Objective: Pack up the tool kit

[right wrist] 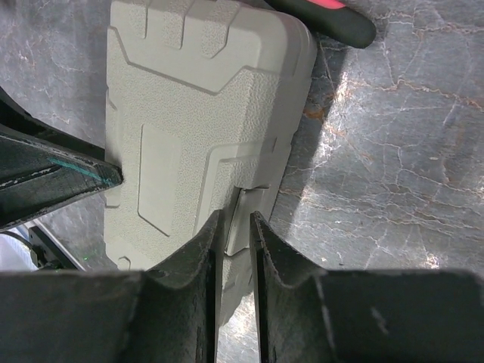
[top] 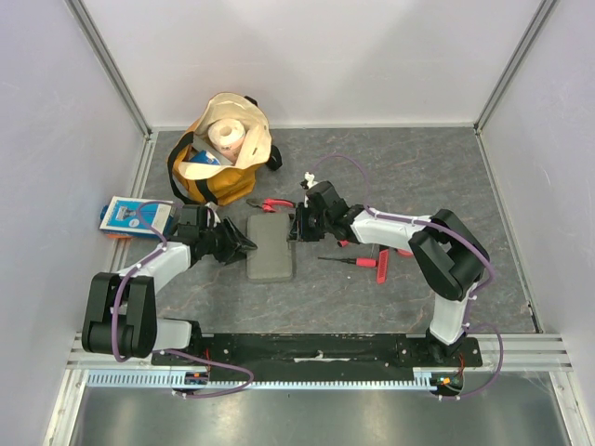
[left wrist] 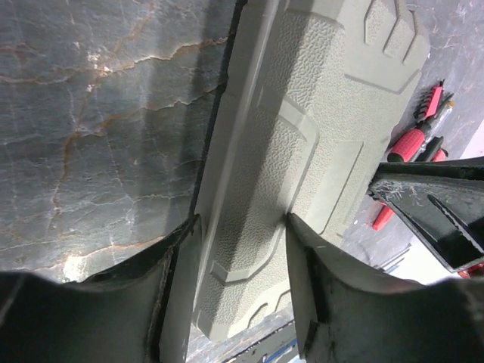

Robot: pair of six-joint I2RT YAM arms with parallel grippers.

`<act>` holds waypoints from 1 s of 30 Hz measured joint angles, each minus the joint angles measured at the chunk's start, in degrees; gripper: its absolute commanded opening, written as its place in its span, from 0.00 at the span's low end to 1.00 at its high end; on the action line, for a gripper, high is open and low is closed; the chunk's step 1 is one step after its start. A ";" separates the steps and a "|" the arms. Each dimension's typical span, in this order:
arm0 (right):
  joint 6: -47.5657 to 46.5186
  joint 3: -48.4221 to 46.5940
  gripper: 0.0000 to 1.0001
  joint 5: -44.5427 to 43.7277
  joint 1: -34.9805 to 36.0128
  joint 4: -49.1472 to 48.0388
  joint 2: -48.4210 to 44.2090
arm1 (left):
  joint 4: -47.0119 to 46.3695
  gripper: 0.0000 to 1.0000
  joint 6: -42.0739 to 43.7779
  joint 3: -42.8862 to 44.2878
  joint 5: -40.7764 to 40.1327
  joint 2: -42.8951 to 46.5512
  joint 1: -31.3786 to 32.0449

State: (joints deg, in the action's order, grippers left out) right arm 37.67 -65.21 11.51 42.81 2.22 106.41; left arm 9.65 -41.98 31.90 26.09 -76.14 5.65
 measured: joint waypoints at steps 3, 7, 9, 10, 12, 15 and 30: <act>0.31 0.11 0.26 -0.26 0.09 0.02 -0.11 | 0.70 0.76 -0.39 -0.02 -0.76 0.00 0.00; 0.28 0.35 0.26 -1.20 0.44 0.11 -0.52 | 2.25 0.80 -0.44 -0.04 -2.25 0.00 -0.02; 0.26 0.68 0.26 -2.32 0.61 0.42 -0.85 | 2.36 0.80 -0.42 0.00 -2.45 0.00 0.00; 0.26 0.76 0.26 -2.51 0.68 0.52 -0.94 | 2.43 0.80 -0.42 0.07 -2.49 0.00 0.00; 0.31 1.25 0.25 -3.37 0.81 0.68 -1.27 | 2.43 0.80 -0.39 0.22 -2.56 0.00 -0.02; 0.24 1.53 0.26 -3.98 0.85 1.05 -1.95 | 2.21 0.80 -0.39 0.81 -2.47 -0.22 -0.02; -1.07 1.53 0.26 -3.65 1.77 1.31 -2.03 | -0.79 0.57 0.09 2.89 -0.59 -2.64 -0.02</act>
State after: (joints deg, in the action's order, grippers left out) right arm 36.60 -63.68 7.86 44.58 3.53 104.38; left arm 8.86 -41.89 34.79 25.50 -78.78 5.63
